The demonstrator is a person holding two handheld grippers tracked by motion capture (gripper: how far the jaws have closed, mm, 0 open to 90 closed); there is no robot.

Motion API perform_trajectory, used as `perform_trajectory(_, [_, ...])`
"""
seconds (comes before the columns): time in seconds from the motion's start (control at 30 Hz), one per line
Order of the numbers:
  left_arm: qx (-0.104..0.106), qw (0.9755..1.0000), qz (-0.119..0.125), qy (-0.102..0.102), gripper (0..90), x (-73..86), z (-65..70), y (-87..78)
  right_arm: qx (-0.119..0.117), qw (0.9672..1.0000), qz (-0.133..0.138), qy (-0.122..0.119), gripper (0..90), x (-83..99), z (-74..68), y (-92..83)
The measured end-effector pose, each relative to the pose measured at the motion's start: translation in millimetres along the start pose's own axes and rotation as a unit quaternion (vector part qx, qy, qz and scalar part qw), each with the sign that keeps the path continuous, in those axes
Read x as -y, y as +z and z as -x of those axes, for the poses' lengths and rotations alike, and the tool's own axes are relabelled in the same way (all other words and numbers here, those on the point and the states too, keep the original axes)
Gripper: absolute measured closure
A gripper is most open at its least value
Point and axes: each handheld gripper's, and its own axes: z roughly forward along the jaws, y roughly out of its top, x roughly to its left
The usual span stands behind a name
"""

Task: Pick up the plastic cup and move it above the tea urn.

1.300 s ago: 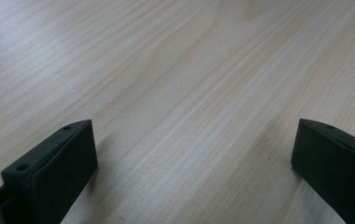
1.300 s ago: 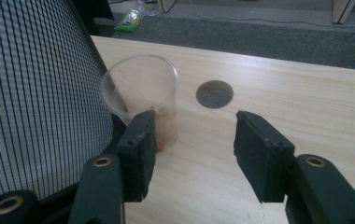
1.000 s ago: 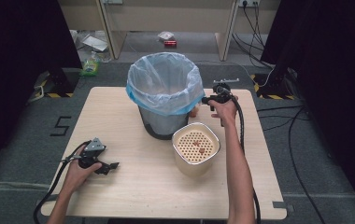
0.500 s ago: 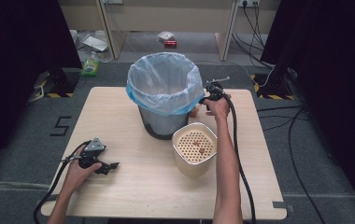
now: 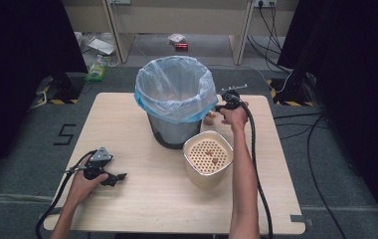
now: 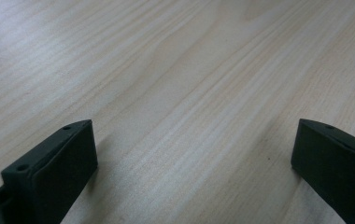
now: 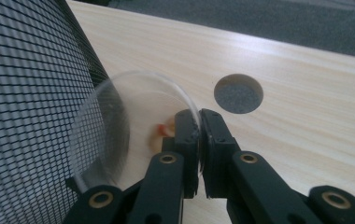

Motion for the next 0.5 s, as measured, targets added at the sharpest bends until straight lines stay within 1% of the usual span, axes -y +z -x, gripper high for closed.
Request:
perform_trajectory(0.07, [0.000, 1.0000, 0.000, 0.000, 0.0, 0.0, 0.0, 0.0, 0.003, 0.9999, 0.004, -0.014, 87.2, 0.1, 2.1, -7.4])
perform_trajectory(0.1, [0.000, 1.0000, 0.000, 0.000, 0.0, 0.0, 0.0, 0.0, 0.001, 0.9998, 0.006, -0.020, 87.2, 0.5, 3.7, -12.0])
perform_trajectory(0.17, [0.000, 1.0000, 0.000, 0.000, 0.0, 0.0, 0.0, 0.0, -0.001, 0.9995, 0.019, -0.023, 87.3, 1.9, 7.8, -22.8])
perform_trajectory(0.3, [0.000, 1.0000, 0.000, 0.000, 0.0, 0.0, 0.0, 0.0, 0.016, 0.9986, 0.039, -0.031, 87.3, 6.3, 16.0, -46.9])
perform_trajectory(0.37, [0.000, 1.0000, 0.000, 0.000, 0.0, 0.0, 0.0, -0.1, 0.024, 0.9976, 0.051, -0.041, 87.3, 9.6, 18.4, -60.4])
perform_trajectory(0.5, [0.000, 1.0000, 0.000, 0.000, 0.0, -0.1, 0.0, 0.0, 0.044, 0.9944, 0.067, -0.069, 87.3, 17.6, 19.4, -87.2])
